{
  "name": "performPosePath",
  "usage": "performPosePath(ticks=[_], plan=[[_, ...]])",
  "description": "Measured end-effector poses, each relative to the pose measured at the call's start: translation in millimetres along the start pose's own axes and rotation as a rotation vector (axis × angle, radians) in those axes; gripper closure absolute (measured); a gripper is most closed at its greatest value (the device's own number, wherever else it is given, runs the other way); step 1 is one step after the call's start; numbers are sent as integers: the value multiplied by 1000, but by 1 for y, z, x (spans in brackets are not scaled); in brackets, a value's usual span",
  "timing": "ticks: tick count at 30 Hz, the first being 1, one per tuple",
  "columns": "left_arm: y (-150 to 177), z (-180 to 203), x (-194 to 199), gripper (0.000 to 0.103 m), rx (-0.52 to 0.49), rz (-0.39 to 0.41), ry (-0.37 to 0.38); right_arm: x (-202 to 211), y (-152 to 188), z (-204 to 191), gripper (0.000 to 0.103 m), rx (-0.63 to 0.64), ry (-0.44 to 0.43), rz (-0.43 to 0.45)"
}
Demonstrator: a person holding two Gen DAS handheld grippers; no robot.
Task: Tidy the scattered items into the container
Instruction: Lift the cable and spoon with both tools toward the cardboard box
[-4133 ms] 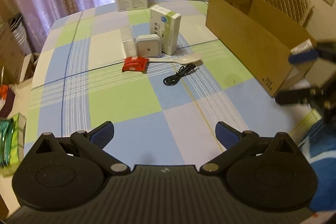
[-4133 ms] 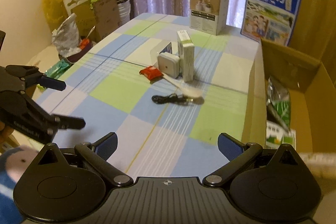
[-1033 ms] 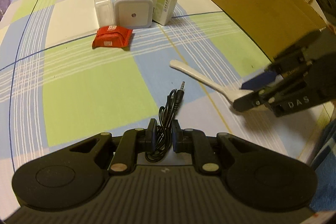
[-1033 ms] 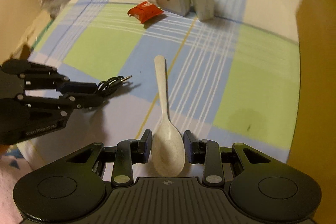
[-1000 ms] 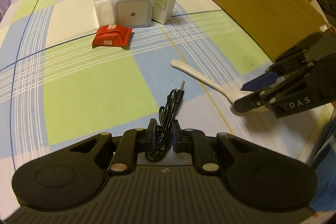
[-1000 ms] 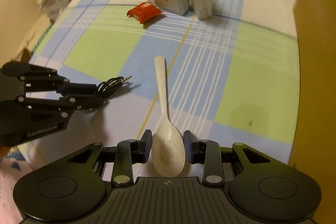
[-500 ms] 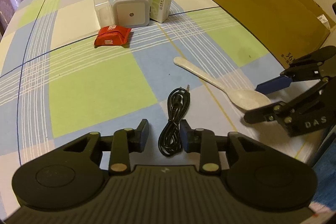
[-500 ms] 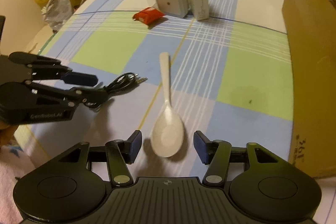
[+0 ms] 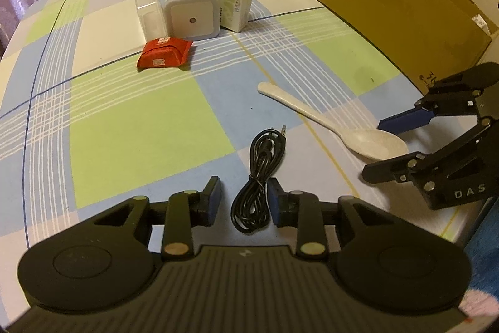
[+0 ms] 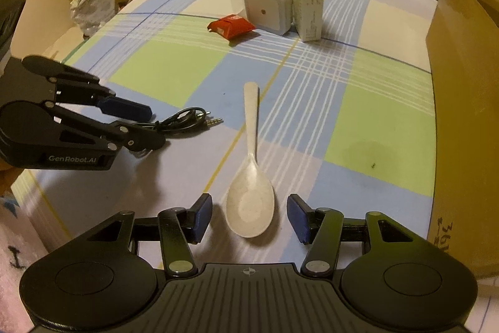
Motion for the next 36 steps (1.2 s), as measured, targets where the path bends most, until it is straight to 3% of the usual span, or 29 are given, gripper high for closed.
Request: performPosePath(ticks=[7, 9, 24, 28, 36], plan=[[-2, 3, -3, 77, -47, -24, -6, 0, 0, 2, 59, -3, -2, 16], [-3, 4, -4, 86, -50, -32, -3, 0, -1, 3, 60, -11, -3, 18], [-6, 9, -1, 87, -30, -15, 4, 1, -1, 2, 65, 1, 8, 24], [-5, 8, 2, 87, -20, -10, -2, 1, 0, 2, 73, 12, 17, 25], [-4, 8, 0, 87, -16, -6, 4, 3, 0, 2, 73, 10, 27, 40]])
Point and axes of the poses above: each gripper's, at about its wrist camera, not at the fingertips, and x roughly against the way its jaws point, z to its right, y to its underside, the point moved 5 cm from there along -x, roughly the way its jaws point, and after that the axes turned 8 degrees about y, right-handed, at the moved point
